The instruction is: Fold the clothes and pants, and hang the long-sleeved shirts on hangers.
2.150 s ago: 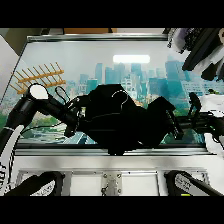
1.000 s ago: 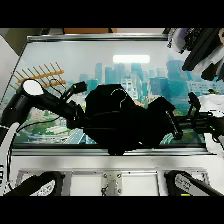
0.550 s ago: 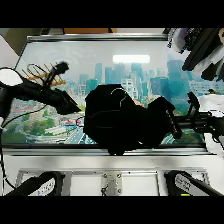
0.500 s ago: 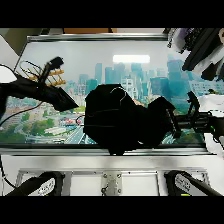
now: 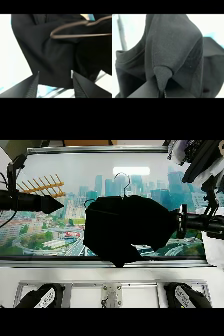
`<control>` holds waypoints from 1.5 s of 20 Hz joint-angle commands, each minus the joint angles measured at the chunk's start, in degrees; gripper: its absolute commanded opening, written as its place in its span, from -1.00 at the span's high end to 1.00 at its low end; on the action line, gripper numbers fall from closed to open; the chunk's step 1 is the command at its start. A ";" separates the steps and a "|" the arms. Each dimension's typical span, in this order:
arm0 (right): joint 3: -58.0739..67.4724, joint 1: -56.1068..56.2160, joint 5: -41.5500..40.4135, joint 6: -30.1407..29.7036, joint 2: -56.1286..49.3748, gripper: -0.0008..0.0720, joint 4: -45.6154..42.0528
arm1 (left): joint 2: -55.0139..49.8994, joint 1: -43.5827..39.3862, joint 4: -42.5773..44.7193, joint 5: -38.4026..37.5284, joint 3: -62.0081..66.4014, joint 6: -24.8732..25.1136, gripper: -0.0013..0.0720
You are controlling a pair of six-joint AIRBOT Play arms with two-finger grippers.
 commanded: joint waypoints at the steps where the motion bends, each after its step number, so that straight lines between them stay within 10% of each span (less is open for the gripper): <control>1: 1.95 0.02 -1.70 2.32 1.49 0.93 0.50 | 7.15 -1.16 -0.11 6.80 -12.63 -13.46 -0.17; 13: 1.95 3.21 -1.95 3.98 1.49 0.93 0.28 | 9.62 -34.21 -14.60 37.18 -32.15 -27.80 -0.17; 28: 1.92 3.21 -1.95 3.96 1.49 0.93 0.28 | -2.56 -45.92 -14.62 35.01 -25.18 -32.35 -0.16; 30: 1.92 3.21 -1.95 3.96 1.46 0.92 0.28 | -2.60 -47.89 -14.47 35.80 -25.18 -32.28 0.32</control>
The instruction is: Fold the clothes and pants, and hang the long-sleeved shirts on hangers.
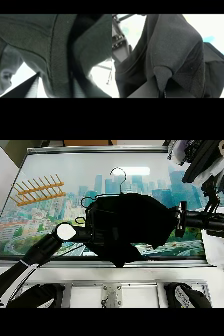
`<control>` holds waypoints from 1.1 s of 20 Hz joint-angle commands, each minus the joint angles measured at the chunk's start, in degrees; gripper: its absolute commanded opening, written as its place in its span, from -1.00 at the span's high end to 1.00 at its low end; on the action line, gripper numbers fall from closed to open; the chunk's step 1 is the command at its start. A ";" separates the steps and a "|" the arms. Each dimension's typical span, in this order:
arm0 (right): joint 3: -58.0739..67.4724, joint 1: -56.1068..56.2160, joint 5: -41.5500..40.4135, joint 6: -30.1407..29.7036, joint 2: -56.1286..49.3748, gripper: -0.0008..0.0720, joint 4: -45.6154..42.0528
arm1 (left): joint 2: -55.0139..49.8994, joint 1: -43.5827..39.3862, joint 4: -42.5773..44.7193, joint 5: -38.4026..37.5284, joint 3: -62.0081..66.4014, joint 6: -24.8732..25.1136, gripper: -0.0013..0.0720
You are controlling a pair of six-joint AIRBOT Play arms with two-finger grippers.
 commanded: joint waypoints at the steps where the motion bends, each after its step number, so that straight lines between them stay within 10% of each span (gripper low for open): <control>1: 0.02 0.04 0.04 0.00 -0.04 0.92 0.02 | -0.63 -2.47 0.20 0.61 0.09 -0.26 0.76; 7: -0.09 0.04 0.15 1.20 -0.20 0.92 0.09 | 1.92 2.58 3.34 -2.10 0.09 -0.79 0.93; 13: -0.07 0.66 -3.04 14.73 2.71 0.93 0.20 | 10.80 19.37 14.03 -13.16 0.09 -3.30 0.93; 22: 0.66 5.16 -6.58 25.70 10.86 0.94 0.24 | 10.97 32.09 15.15 -15.47 0.11 3.61 0.93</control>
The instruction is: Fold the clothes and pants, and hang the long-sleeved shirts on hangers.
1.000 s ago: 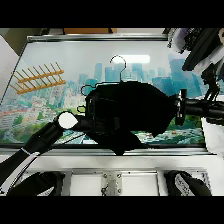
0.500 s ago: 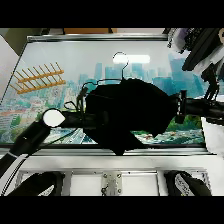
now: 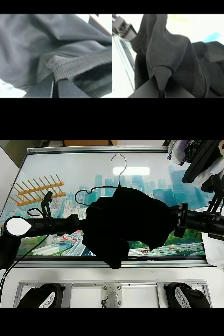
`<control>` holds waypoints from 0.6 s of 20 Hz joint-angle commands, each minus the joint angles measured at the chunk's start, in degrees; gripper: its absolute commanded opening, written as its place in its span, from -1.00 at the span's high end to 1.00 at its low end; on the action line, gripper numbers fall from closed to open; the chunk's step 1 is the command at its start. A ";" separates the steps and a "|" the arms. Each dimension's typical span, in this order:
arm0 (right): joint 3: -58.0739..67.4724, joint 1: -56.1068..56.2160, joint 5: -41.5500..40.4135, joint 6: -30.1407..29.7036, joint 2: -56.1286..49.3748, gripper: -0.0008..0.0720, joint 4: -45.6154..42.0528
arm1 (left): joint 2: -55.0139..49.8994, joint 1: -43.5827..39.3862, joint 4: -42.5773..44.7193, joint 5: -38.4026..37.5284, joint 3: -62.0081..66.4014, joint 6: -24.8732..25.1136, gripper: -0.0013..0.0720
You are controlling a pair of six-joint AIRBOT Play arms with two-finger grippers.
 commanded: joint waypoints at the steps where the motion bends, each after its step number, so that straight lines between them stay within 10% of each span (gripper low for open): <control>1: 0.15 0.76 -0.31 3.26 2.91 0.94 0.09 | -1.81 3.67 0.61 -0.63 0.09 3.43 0.93; 12: 0.15 0.76 6.67 6.67 3.39 0.94 -0.81 | -10.69 8.61 5.22 -4.33 11.76 7.58 0.93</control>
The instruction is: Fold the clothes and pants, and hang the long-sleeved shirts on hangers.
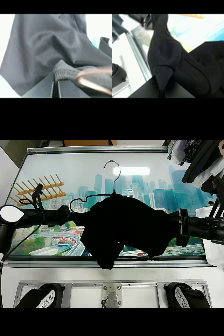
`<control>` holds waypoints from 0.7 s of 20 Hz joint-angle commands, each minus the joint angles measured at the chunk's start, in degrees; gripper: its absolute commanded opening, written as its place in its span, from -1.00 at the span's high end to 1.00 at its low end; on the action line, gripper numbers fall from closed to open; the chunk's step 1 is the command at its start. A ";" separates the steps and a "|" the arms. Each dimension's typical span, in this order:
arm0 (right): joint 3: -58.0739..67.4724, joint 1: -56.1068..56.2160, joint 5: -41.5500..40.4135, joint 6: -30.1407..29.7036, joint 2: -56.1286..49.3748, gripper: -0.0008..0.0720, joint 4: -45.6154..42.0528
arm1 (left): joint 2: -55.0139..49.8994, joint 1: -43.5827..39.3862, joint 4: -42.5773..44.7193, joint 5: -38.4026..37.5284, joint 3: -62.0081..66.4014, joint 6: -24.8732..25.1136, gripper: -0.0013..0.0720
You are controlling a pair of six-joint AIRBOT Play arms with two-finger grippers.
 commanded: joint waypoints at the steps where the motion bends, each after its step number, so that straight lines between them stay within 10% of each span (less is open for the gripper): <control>1: 0.04 0.02 1.79 0.85 0.07 0.94 -0.63 | -4.04 0.48 3.82 -3.54 6.43 0.92 0.93; 14: 0.04 0.02 6.71 4.42 0.07 0.94 -10.80 | -13.33 0.26 9.31 -12.81 32.85 5.07 0.93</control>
